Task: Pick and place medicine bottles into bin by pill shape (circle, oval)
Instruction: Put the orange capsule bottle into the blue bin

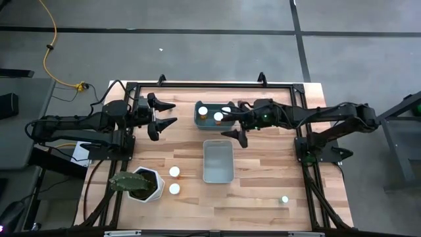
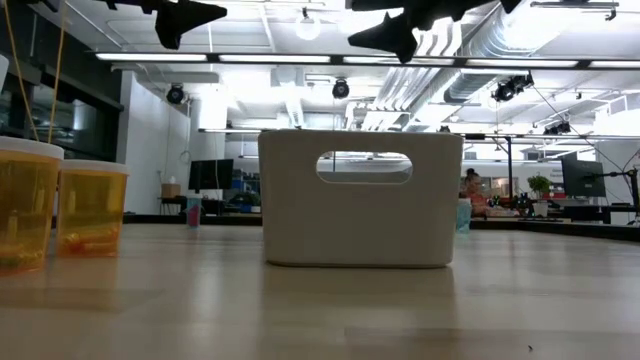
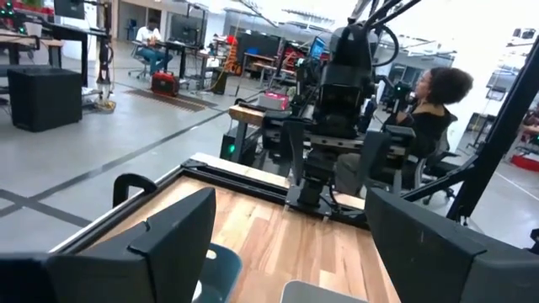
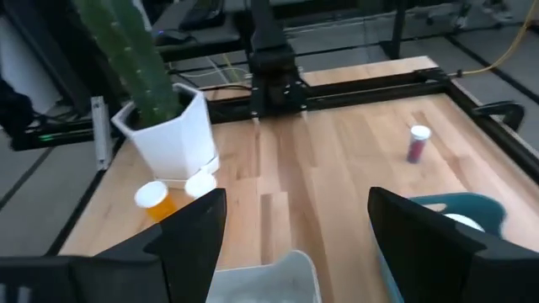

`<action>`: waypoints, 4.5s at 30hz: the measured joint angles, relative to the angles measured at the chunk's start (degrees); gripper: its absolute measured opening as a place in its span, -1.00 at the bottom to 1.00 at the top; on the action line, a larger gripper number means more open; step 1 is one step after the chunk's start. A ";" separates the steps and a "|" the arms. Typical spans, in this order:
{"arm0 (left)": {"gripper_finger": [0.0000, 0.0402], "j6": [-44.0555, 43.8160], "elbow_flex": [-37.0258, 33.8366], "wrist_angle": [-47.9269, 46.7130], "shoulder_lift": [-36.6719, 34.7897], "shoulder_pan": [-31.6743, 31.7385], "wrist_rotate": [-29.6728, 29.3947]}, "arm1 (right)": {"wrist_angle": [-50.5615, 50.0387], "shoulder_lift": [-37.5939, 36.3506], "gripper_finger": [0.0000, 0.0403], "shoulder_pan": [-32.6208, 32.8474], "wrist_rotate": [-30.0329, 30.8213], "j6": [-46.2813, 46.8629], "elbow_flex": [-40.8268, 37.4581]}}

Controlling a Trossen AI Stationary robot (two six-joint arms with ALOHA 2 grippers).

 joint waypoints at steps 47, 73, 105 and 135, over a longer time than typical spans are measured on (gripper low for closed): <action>0.46 31.42 25.42 -53.53 44.24 -17.03 21.33 | -2.17 0.09 0.40 0.15 1.49 1.70 0.11; 0.46 -0.33 25.40 -53.77 45.88 -22.25 12.96 | -3.35 0.09 0.40 0.13 4.87 1.55 0.11; 0.46 -4.36 25.38 -53.13 51.52 -26.28 7.80 | -3.61 0.09 0.40 0.13 4.70 1.64 0.13; 0.46 1.49 24.85 -54.48 51.49 -27.78 4.69 | -3.61 0.09 0.40 0.13 6.58 1.53 0.13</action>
